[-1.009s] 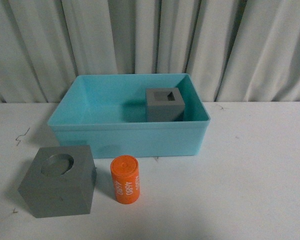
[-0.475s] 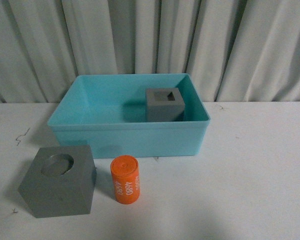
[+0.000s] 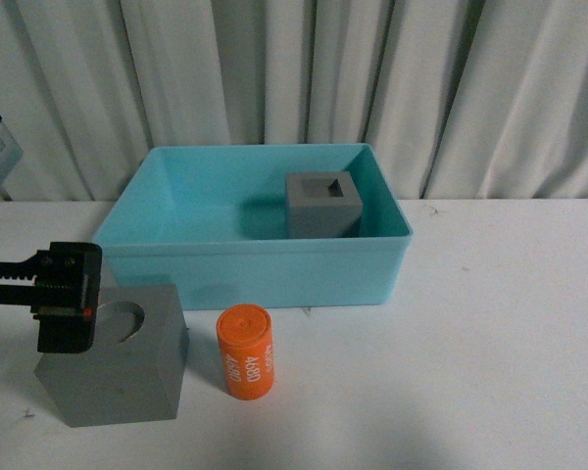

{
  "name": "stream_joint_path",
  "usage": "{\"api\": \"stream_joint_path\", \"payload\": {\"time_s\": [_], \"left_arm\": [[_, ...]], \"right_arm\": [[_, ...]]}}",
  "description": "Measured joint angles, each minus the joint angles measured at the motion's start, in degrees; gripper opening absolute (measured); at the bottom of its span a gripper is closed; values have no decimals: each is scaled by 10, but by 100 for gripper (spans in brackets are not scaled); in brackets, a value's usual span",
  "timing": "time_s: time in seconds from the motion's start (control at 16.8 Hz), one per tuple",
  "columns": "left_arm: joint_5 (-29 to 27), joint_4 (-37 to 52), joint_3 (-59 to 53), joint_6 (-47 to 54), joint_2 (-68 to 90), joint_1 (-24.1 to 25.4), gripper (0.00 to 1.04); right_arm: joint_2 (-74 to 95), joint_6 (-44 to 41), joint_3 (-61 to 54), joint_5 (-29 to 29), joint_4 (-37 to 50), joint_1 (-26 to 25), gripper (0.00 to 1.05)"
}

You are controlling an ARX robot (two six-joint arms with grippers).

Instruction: Place gray and orange parts in blue box

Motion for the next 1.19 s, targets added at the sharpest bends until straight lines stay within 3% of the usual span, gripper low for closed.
{"api": "stream_joint_path", "payload": {"time_s": [1.13,1.19], "left_arm": [[-4,62,64,29,172,16,98],[0,73,65,30,181,17,68]], "right_arm": [[0,0,0,0,0,0,98],[0,0,0,0,0,0,98]]}}
